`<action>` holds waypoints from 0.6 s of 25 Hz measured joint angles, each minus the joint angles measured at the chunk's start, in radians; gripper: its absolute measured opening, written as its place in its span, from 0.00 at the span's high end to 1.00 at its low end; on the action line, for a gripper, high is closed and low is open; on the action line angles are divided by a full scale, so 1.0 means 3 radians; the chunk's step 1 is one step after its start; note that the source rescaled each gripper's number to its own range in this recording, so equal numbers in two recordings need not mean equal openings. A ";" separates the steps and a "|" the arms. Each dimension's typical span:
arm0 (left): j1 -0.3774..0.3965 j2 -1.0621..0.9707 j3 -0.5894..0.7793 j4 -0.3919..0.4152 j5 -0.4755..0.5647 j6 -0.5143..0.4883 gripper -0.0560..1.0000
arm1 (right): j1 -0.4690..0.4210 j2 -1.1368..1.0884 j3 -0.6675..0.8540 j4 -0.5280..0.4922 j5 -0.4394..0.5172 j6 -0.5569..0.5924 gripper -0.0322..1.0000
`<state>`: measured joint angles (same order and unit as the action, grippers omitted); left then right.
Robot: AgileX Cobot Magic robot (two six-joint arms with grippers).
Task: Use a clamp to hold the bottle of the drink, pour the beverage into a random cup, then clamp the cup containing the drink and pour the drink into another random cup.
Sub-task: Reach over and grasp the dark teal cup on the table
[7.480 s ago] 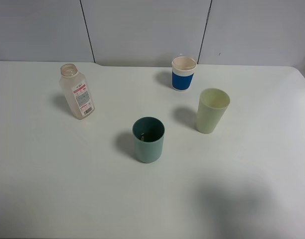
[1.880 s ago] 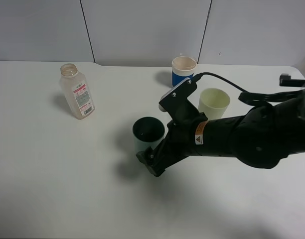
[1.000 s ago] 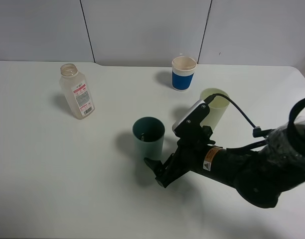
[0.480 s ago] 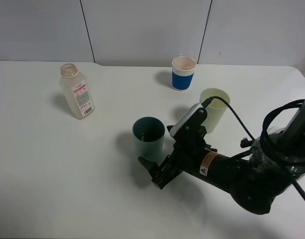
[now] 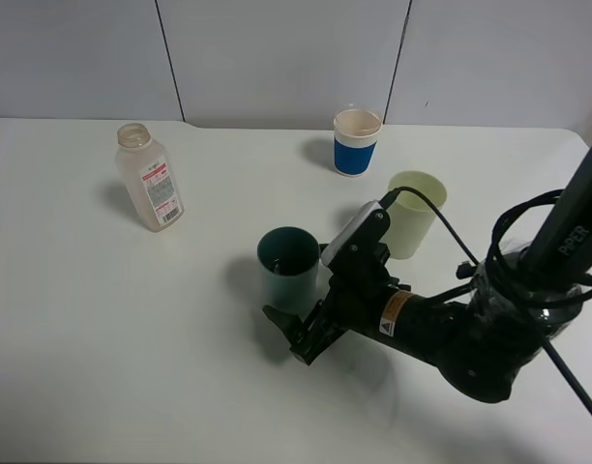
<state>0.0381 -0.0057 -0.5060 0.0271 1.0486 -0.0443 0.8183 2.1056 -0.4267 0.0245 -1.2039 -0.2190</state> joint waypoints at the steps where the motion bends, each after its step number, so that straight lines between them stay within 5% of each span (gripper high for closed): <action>1: 0.0000 0.0000 0.0000 0.0000 0.0000 0.0000 0.00 | -0.0003 0.0000 -0.0018 -0.0002 0.0000 0.0000 0.00; 6: 0.0000 0.0000 0.0000 0.0000 0.0000 0.0000 0.00 | -0.0003 0.0000 -0.0103 -0.0082 0.0000 -0.0011 0.01; 10: 0.0000 0.0000 0.0000 0.0000 0.0000 0.0000 0.00 | -0.0003 0.0045 -0.0119 -0.0138 -0.0008 -0.0060 0.14; 13: 0.0000 0.0000 0.0000 0.0000 0.0000 0.0000 0.00 | -0.0003 0.0123 -0.0119 -0.0141 -0.0004 -0.0080 0.37; 15: 0.0000 0.0000 0.0000 0.0000 0.0000 0.0000 0.00 | -0.0003 0.0137 -0.0119 -0.0141 -0.0005 -0.0081 0.73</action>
<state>0.0381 -0.0057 -0.5060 0.0271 1.0486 -0.0443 0.8175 2.1466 -0.4625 -0.0179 -1.2053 -0.2433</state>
